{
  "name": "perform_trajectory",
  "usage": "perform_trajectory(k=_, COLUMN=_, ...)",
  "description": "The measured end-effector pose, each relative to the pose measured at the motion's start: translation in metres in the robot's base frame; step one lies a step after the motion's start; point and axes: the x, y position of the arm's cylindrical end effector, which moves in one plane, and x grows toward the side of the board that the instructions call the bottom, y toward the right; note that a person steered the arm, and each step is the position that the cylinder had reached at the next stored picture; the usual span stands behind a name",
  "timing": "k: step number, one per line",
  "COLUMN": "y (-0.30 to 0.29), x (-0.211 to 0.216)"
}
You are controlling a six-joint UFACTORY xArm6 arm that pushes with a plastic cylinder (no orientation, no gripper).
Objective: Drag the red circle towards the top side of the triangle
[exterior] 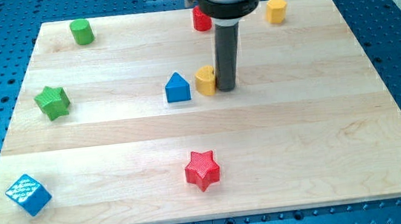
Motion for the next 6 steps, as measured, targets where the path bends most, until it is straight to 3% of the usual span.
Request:
perform_trajectory(k=3, y=-0.010, x=-0.009)
perform_trajectory(k=6, y=0.030, x=-0.164)
